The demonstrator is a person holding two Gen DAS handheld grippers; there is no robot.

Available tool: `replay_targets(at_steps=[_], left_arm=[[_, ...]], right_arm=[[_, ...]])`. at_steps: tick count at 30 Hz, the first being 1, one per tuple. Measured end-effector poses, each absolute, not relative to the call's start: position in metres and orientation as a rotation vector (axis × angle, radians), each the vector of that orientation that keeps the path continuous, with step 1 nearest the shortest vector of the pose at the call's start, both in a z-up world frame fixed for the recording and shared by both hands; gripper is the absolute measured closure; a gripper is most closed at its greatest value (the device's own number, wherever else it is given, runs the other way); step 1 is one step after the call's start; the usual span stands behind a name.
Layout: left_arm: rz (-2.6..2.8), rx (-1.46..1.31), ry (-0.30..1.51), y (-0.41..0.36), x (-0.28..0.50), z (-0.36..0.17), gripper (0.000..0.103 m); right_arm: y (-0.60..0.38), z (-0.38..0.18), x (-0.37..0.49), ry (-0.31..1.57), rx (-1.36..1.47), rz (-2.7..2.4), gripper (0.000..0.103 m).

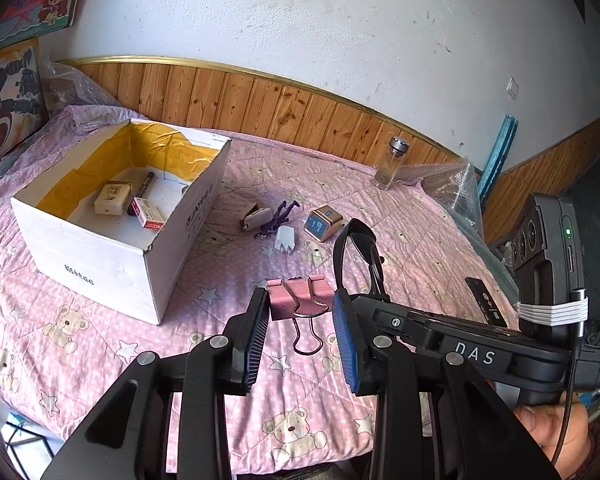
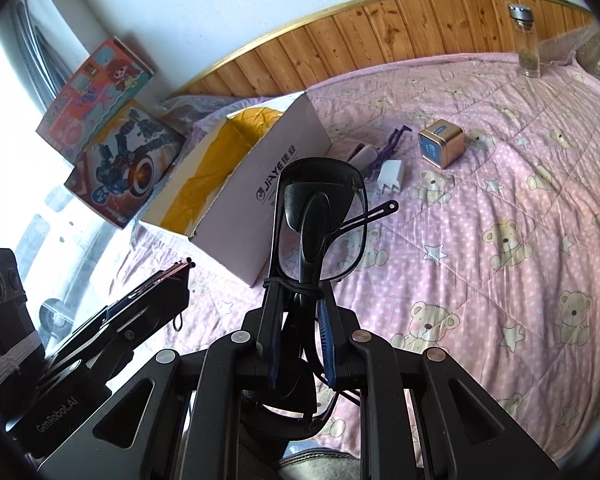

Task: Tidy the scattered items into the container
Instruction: 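Lift the binder clips and glasses and carry both over the white box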

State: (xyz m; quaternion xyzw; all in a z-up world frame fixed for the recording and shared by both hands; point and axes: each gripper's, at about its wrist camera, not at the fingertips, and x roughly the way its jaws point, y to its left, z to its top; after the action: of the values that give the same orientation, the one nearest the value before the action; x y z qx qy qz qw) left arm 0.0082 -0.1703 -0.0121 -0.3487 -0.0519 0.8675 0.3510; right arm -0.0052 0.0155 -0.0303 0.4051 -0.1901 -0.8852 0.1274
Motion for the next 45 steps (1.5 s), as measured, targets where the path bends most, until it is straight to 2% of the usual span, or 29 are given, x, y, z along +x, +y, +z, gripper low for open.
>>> replay_targets(at_steps=[45], left_arm=[[2.322, -0.842, -0.266, -0.227, -0.024, 0.023, 0.069]], right_arm=[[-0.051, 0.018, -0.025, -0.308, 1.070, -2.576, 0.085]])
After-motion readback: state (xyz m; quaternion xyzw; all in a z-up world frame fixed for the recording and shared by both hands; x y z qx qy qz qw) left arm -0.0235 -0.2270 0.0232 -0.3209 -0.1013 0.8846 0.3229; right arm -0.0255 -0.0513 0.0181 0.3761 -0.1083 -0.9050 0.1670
